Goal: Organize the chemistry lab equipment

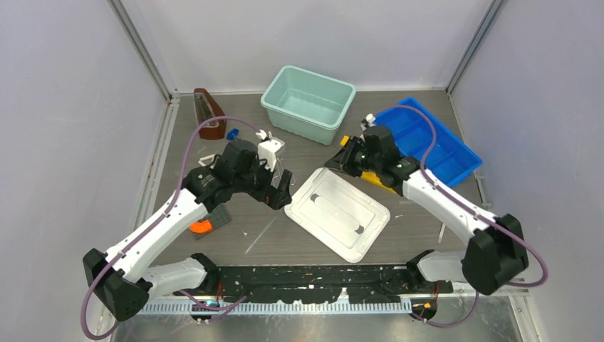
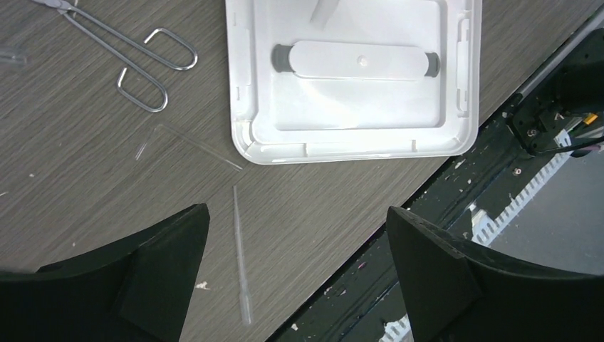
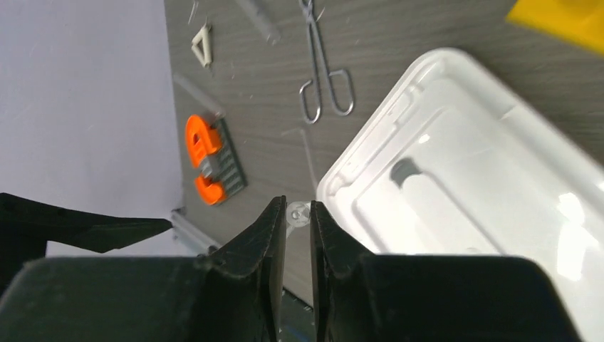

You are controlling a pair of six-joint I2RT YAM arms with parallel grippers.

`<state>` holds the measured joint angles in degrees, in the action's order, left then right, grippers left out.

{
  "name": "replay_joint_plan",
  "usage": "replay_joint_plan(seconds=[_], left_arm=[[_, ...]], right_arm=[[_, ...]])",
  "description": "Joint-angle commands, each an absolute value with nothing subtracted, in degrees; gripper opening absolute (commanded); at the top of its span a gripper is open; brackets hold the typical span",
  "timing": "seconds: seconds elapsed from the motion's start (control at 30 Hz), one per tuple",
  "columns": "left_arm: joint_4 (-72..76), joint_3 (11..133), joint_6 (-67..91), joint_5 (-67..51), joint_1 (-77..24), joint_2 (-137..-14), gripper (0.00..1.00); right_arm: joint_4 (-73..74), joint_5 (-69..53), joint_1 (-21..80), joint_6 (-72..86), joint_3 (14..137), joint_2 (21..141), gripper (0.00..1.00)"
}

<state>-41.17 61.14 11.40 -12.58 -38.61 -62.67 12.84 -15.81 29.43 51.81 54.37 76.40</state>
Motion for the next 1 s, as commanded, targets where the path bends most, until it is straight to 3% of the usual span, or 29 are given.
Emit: replay_joint_plan(seconds=[0.0,0.27,0.43,0.97], left_arm=[[-44.3,63.7,10.2,-9.4,-38.8,-61.6,1.0],[-41.0,59.8,11.0,-4.6,-38.9,-56.4,1.0],[-36.6,55.2,12.0,-7.0,-38.9,-53.6,1.0],[-36.0,54.2,12.0,-8.3,-38.8,-52.7,1.0]], right_arm=[[18.0,2.6,29.4,39.8,56.5,68.8,0.19],[22.8,16.2,29.4,26.7,62.1,68.1,0.19],[10.3,16.8,29.4,21.5,58.1,71.1,0.19],[-3.0,17.4,29.7,16.0,56.4,78.6,0.19]])
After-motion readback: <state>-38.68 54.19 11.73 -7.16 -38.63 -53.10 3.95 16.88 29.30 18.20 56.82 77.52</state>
